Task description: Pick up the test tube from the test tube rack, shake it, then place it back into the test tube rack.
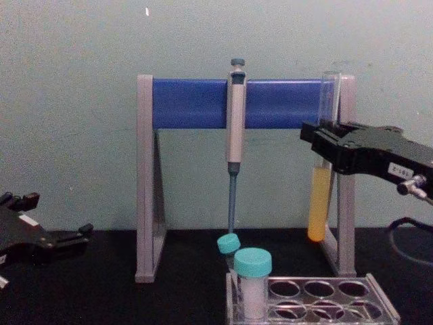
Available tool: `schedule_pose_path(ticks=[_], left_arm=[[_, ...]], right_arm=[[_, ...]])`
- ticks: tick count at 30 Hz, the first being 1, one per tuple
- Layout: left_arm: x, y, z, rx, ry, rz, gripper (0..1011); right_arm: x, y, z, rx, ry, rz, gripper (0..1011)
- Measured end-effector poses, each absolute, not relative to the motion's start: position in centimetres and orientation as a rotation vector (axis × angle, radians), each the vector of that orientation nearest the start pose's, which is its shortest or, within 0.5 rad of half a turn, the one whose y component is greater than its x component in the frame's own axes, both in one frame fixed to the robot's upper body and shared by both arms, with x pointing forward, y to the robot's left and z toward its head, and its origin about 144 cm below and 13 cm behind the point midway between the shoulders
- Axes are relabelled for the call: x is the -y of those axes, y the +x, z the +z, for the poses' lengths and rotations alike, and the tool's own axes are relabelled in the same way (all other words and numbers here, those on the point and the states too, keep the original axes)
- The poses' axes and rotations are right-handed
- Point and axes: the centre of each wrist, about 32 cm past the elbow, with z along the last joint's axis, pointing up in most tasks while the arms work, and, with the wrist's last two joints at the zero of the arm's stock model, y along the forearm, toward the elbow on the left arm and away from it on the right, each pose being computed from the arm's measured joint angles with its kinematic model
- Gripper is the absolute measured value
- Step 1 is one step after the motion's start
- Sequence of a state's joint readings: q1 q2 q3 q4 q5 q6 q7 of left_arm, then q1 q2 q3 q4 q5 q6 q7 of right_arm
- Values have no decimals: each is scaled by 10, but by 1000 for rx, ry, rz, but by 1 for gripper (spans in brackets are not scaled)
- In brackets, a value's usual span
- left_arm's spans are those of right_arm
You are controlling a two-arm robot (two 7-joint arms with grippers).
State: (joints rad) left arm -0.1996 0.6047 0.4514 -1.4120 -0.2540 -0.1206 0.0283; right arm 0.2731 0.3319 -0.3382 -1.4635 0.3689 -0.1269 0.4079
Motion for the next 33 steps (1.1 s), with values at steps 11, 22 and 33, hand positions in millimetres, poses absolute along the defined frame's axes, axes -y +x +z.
schedule_pose_path(ticks=[11,22,33], left_arm=[[-310,489,1140,285,304,1248,1010],[-310,489,1140,285,305,1248,1010],[-310,489,1140,285,304,1248,1010]], right_arm=[[240,514,1190,161,92,-903,232],[250,485,1194,166,56,-918,232],[244,462,1193,119,43,-820,232]])
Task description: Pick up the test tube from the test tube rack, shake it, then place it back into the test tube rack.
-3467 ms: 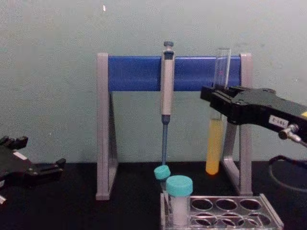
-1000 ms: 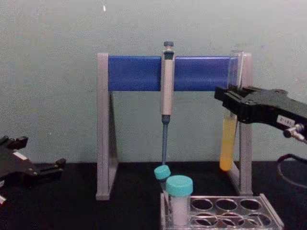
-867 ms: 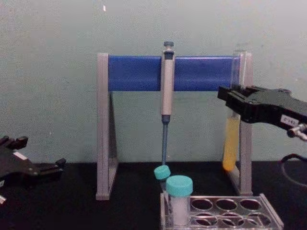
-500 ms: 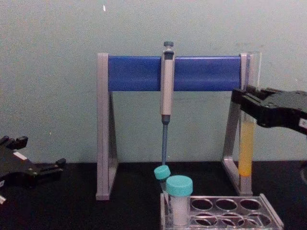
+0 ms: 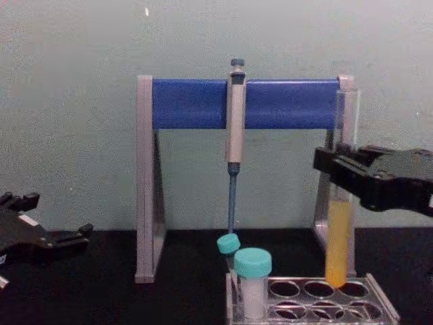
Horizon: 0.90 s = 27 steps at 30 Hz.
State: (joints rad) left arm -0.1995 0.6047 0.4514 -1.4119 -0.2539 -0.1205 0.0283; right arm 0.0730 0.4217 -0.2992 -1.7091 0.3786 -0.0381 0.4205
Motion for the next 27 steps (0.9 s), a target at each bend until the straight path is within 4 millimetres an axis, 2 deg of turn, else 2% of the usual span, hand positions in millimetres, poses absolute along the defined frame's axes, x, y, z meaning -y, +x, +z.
schedule_pose_path(ticks=[6,16,27], left_arm=[[-310,489,1140,285,304,1248,1010],[-310,489,1140,285,304,1248,1010],[-310,489,1140,285,304,1248,1010]], right_arm=[[235,471,1190,106,71,-780,232],[222,505,1187,117,120,-763,232],[228,523,1187,133,122,-837,232]])
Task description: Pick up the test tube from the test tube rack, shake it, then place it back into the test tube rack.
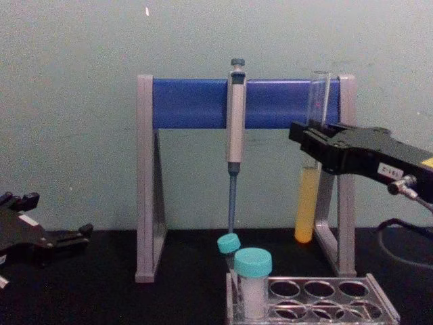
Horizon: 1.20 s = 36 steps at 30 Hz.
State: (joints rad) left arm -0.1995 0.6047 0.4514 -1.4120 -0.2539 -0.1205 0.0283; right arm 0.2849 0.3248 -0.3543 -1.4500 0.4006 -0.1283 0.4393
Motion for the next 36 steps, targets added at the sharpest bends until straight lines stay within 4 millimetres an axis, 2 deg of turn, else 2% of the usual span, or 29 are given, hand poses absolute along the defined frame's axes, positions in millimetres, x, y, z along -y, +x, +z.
schedule_pose_path(ticks=[21,27,36], left_arm=[[-310,489,1140,285,304,1248,1009],[-310,489,1140,285,304,1248,1010],[-310,489,1140,285,304,1248,1010]], right_arm=[[237,520,1190,141,102,-880,232],[245,511,1193,153,87,-900,232],[254,489,1193,139,53,-877,230]])
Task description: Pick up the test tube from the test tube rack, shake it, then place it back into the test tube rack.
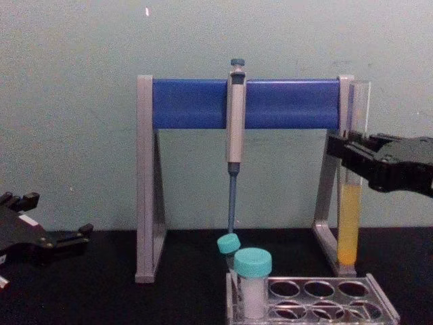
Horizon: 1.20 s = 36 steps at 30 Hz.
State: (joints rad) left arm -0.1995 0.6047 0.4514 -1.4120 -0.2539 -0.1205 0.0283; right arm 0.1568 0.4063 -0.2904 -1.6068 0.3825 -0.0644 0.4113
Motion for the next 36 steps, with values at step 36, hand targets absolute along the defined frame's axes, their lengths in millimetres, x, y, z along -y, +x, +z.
schedule_pose_path(ticks=[36], left_arm=[[-310,489,1140,285,304,1248,1010]], right_arm=[[238,525,1191,123,93,-812,232]])
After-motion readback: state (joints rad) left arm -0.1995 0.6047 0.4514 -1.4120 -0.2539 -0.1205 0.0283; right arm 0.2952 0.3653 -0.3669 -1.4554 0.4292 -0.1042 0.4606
